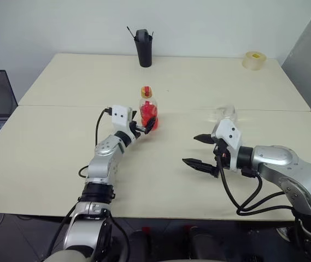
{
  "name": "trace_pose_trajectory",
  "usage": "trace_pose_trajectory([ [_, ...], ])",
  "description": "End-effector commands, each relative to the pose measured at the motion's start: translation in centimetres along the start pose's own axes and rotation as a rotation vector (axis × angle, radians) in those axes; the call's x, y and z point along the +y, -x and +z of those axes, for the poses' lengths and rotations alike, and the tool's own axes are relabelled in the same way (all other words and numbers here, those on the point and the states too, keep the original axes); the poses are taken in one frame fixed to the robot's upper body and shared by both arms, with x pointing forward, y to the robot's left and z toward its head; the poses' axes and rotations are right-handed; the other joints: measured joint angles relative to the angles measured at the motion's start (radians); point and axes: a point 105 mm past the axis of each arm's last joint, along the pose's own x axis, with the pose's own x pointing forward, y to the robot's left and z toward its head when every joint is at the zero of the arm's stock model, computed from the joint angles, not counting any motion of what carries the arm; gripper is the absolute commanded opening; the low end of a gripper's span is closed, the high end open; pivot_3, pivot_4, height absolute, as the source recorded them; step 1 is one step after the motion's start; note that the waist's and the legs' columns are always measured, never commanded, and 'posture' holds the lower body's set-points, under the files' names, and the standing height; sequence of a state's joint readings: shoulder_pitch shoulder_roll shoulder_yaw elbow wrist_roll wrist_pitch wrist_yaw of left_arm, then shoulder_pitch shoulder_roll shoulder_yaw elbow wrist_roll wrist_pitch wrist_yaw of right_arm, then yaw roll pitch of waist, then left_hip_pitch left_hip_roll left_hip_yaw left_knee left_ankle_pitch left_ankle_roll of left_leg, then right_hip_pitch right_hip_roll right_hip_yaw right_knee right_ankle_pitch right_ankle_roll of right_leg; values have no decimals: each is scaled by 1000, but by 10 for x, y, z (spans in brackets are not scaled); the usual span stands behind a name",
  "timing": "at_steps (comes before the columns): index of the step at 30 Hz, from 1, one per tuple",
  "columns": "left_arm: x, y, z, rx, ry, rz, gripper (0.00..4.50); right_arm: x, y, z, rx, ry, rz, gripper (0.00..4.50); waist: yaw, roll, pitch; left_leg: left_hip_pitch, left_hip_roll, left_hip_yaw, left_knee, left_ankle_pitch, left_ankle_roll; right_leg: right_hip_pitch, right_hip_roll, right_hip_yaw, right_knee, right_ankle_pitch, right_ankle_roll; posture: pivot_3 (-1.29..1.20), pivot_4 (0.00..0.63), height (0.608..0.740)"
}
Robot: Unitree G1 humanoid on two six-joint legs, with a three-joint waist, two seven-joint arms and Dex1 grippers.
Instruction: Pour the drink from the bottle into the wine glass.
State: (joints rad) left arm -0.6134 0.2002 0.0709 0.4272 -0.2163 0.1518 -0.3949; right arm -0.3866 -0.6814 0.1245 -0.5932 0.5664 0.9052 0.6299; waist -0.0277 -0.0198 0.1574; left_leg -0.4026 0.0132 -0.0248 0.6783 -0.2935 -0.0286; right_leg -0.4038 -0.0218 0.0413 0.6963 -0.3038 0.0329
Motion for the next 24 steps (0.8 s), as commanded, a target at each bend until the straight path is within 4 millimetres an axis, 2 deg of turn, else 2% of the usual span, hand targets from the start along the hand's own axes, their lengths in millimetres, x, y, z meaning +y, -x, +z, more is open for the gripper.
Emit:
trace_pose_trajectory([
  [1, 6, -10, 8, -31, -57, 38, 4480, 2, 0, 11, -34, 55, -3, 4500, -1, 0, 0, 0, 0, 0, 0, 0, 0, 0, 0, 0, 0, 0, 0, 0, 150, 740],
  [7, 4, -24, 6, -49, -53, 31, 4480, 1, -1, 12, -36, 64, -9, 4500, -1, 0, 0, 0, 0, 0, 0, 0, 0, 0, 0, 0, 0, 0, 0, 0, 150, 740],
  [10, -1, -28, 6, -66, -54, 12, 3867, -2, -1, 14, -46, 70, -25, 4500, -1, 0, 0, 0, -1, 0, 0, 0, 0, 0, 0, 0, 0, 0, 0, 0, 150, 740],
  [14, -5, -30, 10, -97, -61, -10, 2750, -18, 4, 24, -102, 75, -120, 4500, -2, 0, 0, 0, -1, 0, 0, 0, 0, 0, 0, 0, 0, 0, 0, 0, 150, 740],
  [17, -5, -29, 19, -141, -58, -45, 2335, -29, 9, 35, -161, 64, -179, 4500, -1, 0, 0, 0, -1, 0, 0, 0, 0, 0, 0, 0, 0, 0, 0, 0, 150, 740],
  [21, -17, -19, 39, -195, -125, -192, 2227, -46, 14, 61, -243, 67, -285, 4500, -5, 0, 0, 0, -1, 0, 0, 1, -2, -1, 0, 0, 0, 0, 0, 0, 150, 740],
  [24, -46, -2, 58, -205, -154, -409, 2227, -51, 15, 99, -365, 12, -316, 4500, -8, 0, 0, 0, 1, 0, -1, 2, -4, -2, 0, 1, 1, 0, 0, 0, 150, 740],
])
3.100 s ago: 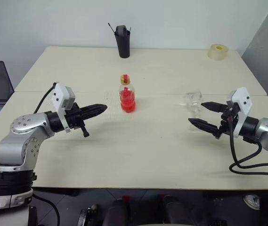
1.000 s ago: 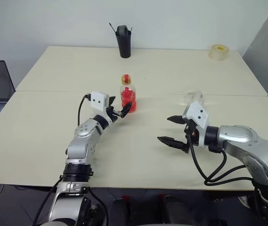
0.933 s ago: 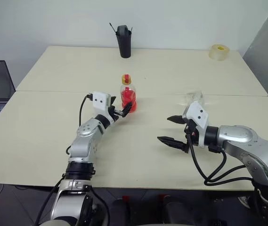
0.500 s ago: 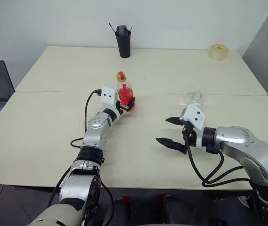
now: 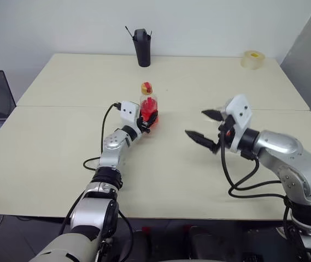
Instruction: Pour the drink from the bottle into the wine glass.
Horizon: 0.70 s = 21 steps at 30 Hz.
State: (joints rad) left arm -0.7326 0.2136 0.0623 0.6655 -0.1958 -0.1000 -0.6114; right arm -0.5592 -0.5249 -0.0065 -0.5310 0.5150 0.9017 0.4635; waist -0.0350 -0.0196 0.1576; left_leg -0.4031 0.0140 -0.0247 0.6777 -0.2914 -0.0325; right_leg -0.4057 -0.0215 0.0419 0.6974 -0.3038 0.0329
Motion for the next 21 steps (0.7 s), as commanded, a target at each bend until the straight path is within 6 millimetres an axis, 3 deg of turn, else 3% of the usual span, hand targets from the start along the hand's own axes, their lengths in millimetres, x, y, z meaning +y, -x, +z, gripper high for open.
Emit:
trace_pose_trajectory([
  [1, -38, 5, 50, -101, -63, -260, 2227, -5, -5, 48, -151, -54, -40, 4500, -4, 0, 0, 0, 1, 0, 0, 0, 0, 0, 0, 0, 0, 0, 0, 0, 150, 740],
  [5, -69, 28, 52, -47, -22, -438, 2213, -2, -15, 41, -11, -27, -63, 4500, 2, 1, -1, 0, 1, 0, 0, 0, 0, 1, -1, 0, 0, 0, 0, 0, 150, 740],
  [7, -75, 33, 49, -16, 6, -459, 2213, 8, -16, 46, -42, -81, -6, 4500, 4, 1, 0, 0, 0, -1, 0, 0, 0, 1, -2, 0, -1, 0, 0, 0, 150, 740],
  [11, -77, 36, 40, 32, 5, -456, 2212, 23, -14, 54, -79, -132, 91, 4500, 3, 1, 0, 0, 0, -1, 0, -2, 4, 1, -1, 0, 0, 0, 0, 0, 150, 740],
  [21, -86, 27, 40, 23, -25, -468, 2212, 24, -22, 48, -42, -136, 62, 4500, 3, 1, 0, 0, 0, -1, 0, -2, 4, 1, -1, 0, 0, 0, 0, 0, 150, 740],
])
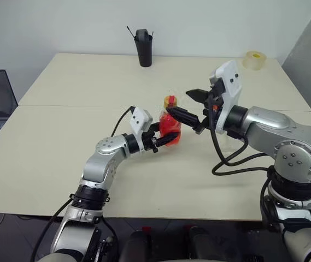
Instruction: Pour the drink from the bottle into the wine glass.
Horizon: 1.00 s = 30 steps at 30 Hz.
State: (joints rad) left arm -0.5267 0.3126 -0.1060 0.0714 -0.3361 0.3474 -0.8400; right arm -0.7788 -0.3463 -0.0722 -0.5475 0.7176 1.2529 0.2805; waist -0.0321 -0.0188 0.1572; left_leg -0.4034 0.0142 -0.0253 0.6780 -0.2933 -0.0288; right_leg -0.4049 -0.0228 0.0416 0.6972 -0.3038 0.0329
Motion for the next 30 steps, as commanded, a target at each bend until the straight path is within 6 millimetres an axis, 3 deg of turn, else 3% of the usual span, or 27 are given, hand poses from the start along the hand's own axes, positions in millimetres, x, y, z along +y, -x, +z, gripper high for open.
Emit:
trace_pose_trajectory([
  [1, -5, -6, 23, -62, -90, -26, 2212, 0, -2, 11, -41, 29, -23, 4500, 0, 0, 0, 0, 0, 0, 0, 0, 0, 0, 0, 0, 0, 0, 0, 0, 150, 740],
  [3, -5, -6, 22, -62, -91, -25, 2212, -1, -3, 10, -43, 22, -32, 4500, -1, 0, 0, 0, 0, 0, 0, 0, 0, 0, 0, 0, 0, 0, 0, 0, 150, 740],
  [6, -6, -7, 21, -62, -86, -29, 2212, -5, -4, 9, -42, 20, -61, 3904, -1, 0, 0, 0, 0, 0, 0, 0, 0, 0, 0, 0, 0, 0, 0, 0, 150, 740],
  [14, -9, -8, 21, -70, -80, -51, 2210, -5, -3, 6, -30, 24, -68, 1236, 0, 0, 0, 0, 0, 0, 0, 0, 0, 0, 0, 0, 0, 0, 0, 0, 150, 740],
  [19, -16, -9, 24, -82, -79, -109, 2042, -3, 3, 2, -14, 48, -38, 1227, 0, 0, 0, 0, 0, 0, 0, 0, 0, 0, 0, 0, 0, 0, 0, 0, 150, 740],
  [30, -44, -2, 32, -71, -61, -377, 1567, 16, 40, -14, -17, 174, 508, 1227, -2, 0, 0, 0, -1, 0, 0, 0, 1, 0, 2, 0, -1, 0, 0, 0, 150, 740],
])
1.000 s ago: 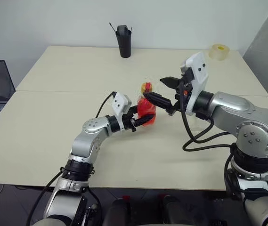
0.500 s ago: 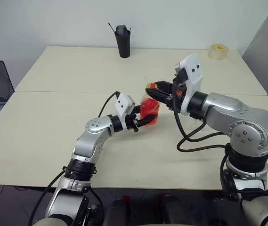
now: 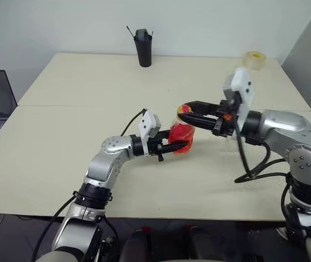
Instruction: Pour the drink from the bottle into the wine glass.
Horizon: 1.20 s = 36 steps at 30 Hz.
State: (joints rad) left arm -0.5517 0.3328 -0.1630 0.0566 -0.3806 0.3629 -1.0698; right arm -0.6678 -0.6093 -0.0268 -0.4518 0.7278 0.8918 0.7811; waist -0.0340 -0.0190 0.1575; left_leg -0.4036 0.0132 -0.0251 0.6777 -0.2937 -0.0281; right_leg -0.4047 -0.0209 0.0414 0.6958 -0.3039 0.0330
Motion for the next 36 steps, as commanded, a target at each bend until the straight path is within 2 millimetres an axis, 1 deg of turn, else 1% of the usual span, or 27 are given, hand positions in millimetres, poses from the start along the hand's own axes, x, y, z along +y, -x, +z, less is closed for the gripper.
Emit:
trace_pose_trajectory([
  [1, -11, -1, 26, -61, -68, -94, 1544, 17, 8, -6, 16, 41, 202, 1227, 0, 0, 0, 0, 0, 0, 0, 0, 0, 0, 0, 0, 0, 0, 0, 0, 150, 740],
  [4, -12, -2, 27, -60, -68, -104, 1449, 13, 9, -6, 14, 45, 230, 1227, 0, 0, 0, 0, 1, 0, 0, 0, 0, 0, 0, 0, 0, 0, 0, 0, 150, 740],
  [6, -13, -3, 27, -61, -67, -104, 1395, 7, 10, -7, 24, 45, 185, 1227, 1, 0, 0, 0, 2, 0, 0, 0, 0, 0, 0, 0, 0, 0, 0, 0, 150, 740],
  [9, -13, -4, 27, -64, -65, -104, 1353, 3, 13, 3, -21, 36, 117, 1227, 2, 0, 0, 0, 2, 0, 0, 0, 0, 0, -1, 0, 0, 0, 0, 0, 150, 740],
  [11, -14, -5, 26, -65, -61, -106, 1293, 9, 18, 12, -49, 26, 96, 1227, 5, 0, 0, 0, 2, 0, 0, 0, 0, 0, -1, 0, 0, 0, 0, 0, 150, 740],
  [12, -14, -6, 25, -64, -60, -108, 1278, 13, 21, 17, -67, 16, 90, 1934, 5, 0, 0, 0, 2, -1, 1, 0, 0, 0, -1, 0, 0, 0, 0, 0, 150, 740],
  [13, -14, -6, 25, -63, -59, -109, 1276, 17, 23, 22, -80, 8, 88, 2179, 5, 0, 0, -1, 2, -1, 1, 0, 0, 0, -1, 0, 0, 0, 0, 0, 150, 740],
  [16, -14, -7, 24, -61, -58, -110, 1266, 27, 29, 36, -124, 9, 60, 3253, 6, 0, 0, -1, 1, -1, 1, 0, 0, 0, -2, 0, 0, 0, 0, 0, 150, 740],
  [17, -15, -7, 24, -61, -58, -110, 1266, 31, 31, 40, -134, 12, 52, 3672, 6, 0, 0, -1, 1, -1, 1, 0, 0, 0, -2, 0, 0, 0, 0, 0, 150, 740],
  [18, -15, -7, 23, -61, -58, -110, 1266, 34, 33, 43, -142, 15, 45, 3934, 5, 0, 0, -1, 1, -1, 1, 0, 0, 0, -2, 0, 0, 0, 0, 0, 150, 740],
  [19, -14, -7, 23, -61, -58, -108, 1266, 35, 36, 45, -144, 15, 23, 4296, 5, 0, 0, -1, 2, -1, 1, 0, 0, 0, -2, 0, 0, 0, 0, 0, 150, 740],
  [20, -14, -7, 22, -60, -57, -106, 1266, 34, 39, 44, -122, 24, -21, 4500, 5, 0, 0, -1, 2, -1, 1, 0, 0, 0, -2, 0, 0, 0, 0, 0, 150, 740],
  [22, -13, -7, 21, -59, -56, -103, 1266, 31, 42, 40, -87, 30, -102, 4500, 6, 0, 0, -1, 1, -1, 1, 0, 0, 0, -2, 0, 0, 0, 0, 0, 150, 740],
  [24, -12, -7, 21, -58, -55, -104, 1266, 29, 39, 32, -47, 21, -179, 4500, 4, 0, 0, -1, 1, -1, 1, 0, 0, 0, -2, 0, 0, 0, 0, 0, 150, 740],
  [27, -13, -10, 20, -54, -61, -120, 1266, 26, 28, 19, -21, -28, -281, 4500, 1, 0, 0, -1, 2, -1, 0, 0, 0, 0, -1, 1, 0, 0, 0, 0, 150, 740],
  [32, -15, -14, 20, -54, -68, -139, 1266, 29, 16, 15, -24, -55, -310, 4500, 4, 0, 0, -2, 2, -1, 1, 0, 0, 0, -1, 1, 0, 0, 0, 0, 150, 740],
  [36, -15, -14, 19, -48, -78, -144, 1266, 27, 15, 13, -11, -66, -340, 4500, 4, 0, 0, -2, 2, -1, 1, 0, 0, 0, -1, 1, -1, 0, 0, 0, 150, 740],
])
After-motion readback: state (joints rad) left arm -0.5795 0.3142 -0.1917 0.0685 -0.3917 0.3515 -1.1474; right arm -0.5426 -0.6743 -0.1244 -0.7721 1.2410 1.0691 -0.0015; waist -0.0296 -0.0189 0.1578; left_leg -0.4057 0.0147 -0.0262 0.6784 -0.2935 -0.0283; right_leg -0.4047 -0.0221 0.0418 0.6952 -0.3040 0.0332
